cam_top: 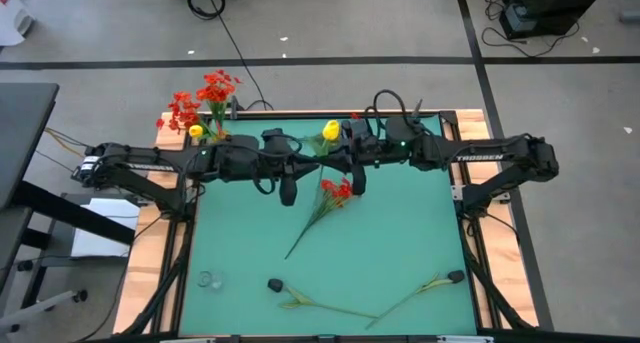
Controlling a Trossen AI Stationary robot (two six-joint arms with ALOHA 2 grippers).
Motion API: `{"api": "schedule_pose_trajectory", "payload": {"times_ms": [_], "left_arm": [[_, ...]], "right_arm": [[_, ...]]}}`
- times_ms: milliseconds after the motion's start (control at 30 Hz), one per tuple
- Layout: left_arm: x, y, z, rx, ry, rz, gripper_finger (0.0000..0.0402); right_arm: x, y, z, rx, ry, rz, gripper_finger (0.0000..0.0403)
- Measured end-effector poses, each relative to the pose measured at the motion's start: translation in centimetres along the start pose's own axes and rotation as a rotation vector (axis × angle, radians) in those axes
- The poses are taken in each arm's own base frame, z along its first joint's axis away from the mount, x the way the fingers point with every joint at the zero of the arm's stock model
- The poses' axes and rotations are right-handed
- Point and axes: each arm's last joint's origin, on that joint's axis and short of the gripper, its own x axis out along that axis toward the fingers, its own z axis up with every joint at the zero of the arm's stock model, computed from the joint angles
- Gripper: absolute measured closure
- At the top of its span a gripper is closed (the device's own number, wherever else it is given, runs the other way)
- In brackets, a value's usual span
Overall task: Sort flowers into vase by color
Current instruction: Put the yellow flower into the yellow vase
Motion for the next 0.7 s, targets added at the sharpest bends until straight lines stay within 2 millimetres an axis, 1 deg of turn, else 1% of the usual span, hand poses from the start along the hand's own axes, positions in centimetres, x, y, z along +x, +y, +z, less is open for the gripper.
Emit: {"api": "schedule_pose_trajectory", "payload": {"times_ms": [100,167,333,567,633,700], "left_arm": [[0.3,0.1,-0.8,0.014,0.058,0.012,0.0298],[0.4,0.0,-0.8,0.019,0.057,0.007,0.0285],[0.4,-0.2,-0.7,0.044,0.052,-0.047,0.0268],[0.4,-0.5,0.0,0.089,-0.016,-0.095,0.0268],[0.4,-0.5,0.1,0.099,-0.023,-0.11,0.0276],[0.4,-0.4,0.0,0.101,-0.016,-0.103,0.0293]], "right_arm": [[0.5,0.1,0.7,-0.028,0.079,-0.017,0.039],[0.9,0.4,1.1,-0.058,0.11,-0.026,0.039],[1.2,0.9,2.4,-0.105,0.146,-0.027,0.039],[1.4,1.0,2.7,-0.123,0.146,-0.028,0.039],[1.4,1.0,2.7,-0.125,0.141,-0.027,0.039],[1.4,1.0,2.7,-0.124,0.142,-0.027,0.039]]}}
